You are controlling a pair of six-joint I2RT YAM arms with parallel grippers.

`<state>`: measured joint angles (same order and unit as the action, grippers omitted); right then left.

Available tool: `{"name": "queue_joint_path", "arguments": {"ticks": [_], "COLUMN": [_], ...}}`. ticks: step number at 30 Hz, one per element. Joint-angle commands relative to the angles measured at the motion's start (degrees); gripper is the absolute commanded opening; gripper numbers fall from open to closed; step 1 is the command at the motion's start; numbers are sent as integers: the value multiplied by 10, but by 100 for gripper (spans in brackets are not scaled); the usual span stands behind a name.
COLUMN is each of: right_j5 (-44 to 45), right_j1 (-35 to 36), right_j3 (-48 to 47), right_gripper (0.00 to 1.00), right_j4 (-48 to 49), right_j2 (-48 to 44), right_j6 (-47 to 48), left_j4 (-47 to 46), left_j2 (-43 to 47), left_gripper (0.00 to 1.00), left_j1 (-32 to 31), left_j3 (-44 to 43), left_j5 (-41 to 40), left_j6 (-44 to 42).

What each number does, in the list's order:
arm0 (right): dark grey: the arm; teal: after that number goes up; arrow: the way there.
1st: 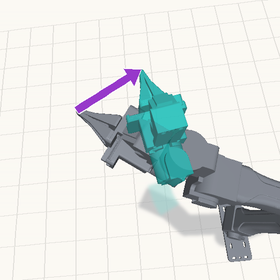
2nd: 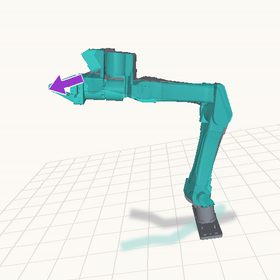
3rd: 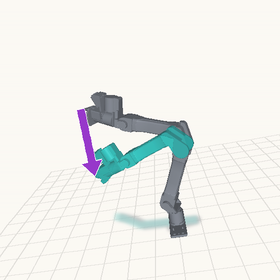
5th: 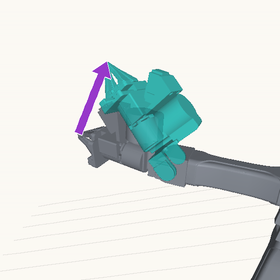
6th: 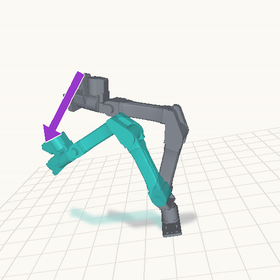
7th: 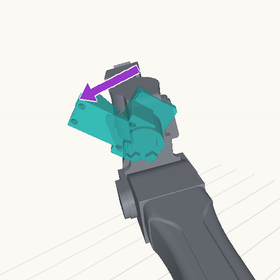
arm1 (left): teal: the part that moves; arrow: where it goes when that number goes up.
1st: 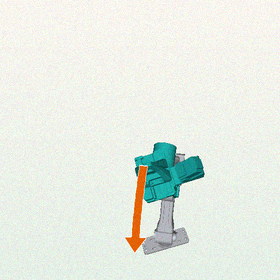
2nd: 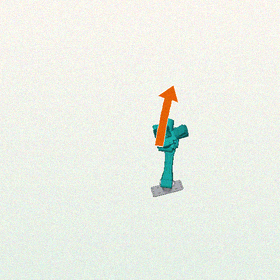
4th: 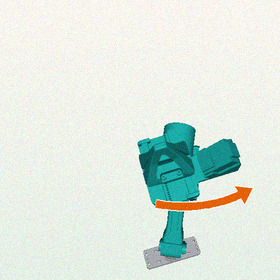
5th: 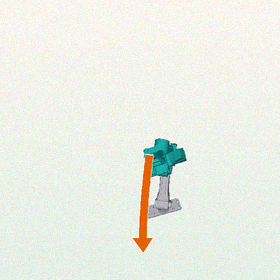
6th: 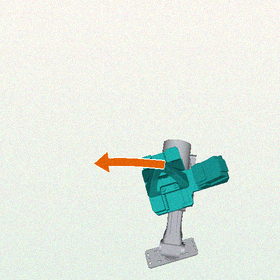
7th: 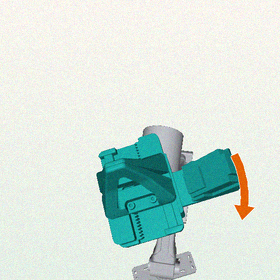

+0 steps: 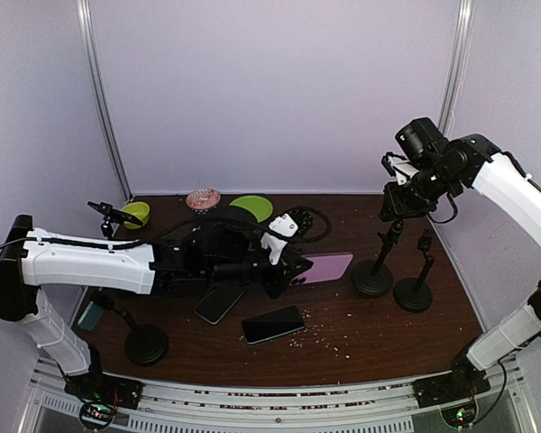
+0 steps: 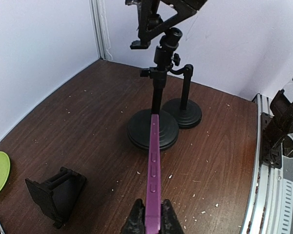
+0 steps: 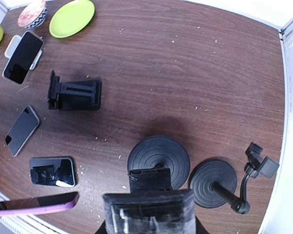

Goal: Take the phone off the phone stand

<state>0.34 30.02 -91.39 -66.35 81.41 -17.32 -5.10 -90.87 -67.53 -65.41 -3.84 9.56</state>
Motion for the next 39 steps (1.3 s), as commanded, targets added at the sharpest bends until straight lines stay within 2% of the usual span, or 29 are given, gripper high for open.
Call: {"name": "queue_joint_path", "arguments": {"ticks": [1,14,27,29,32,38,39], "right_j5": [38,48,-6,-6,0,3,4], "right_j1": [-34,-145,-198,-198,-201,-202,-202], "right_j3": [-61,-141,-114,-105,-103,-90,-85], "right_gripper": [0,0,0,7,24,45,46], "right_j4": [23,22,74,85,82,80,81], "right_j2": [28,157,226,226,225,196,189], "right_j6": [15,-9,-3,-1,0,-1,-1], "left_j4": [-50,-36,5,6,13,7,7], "left_j2": [42,55,53,57,55,52,51], "left_gripper": [0,0,0,0,0,0,0], "left_j1": [5,5,5,5,5,5,5], "left_j3": [12,74,54,61,65,64,62], "left_j5": [-10,15,10,8,8,18,20], "left_j6": [14,37,56,63,72,89,92]}}
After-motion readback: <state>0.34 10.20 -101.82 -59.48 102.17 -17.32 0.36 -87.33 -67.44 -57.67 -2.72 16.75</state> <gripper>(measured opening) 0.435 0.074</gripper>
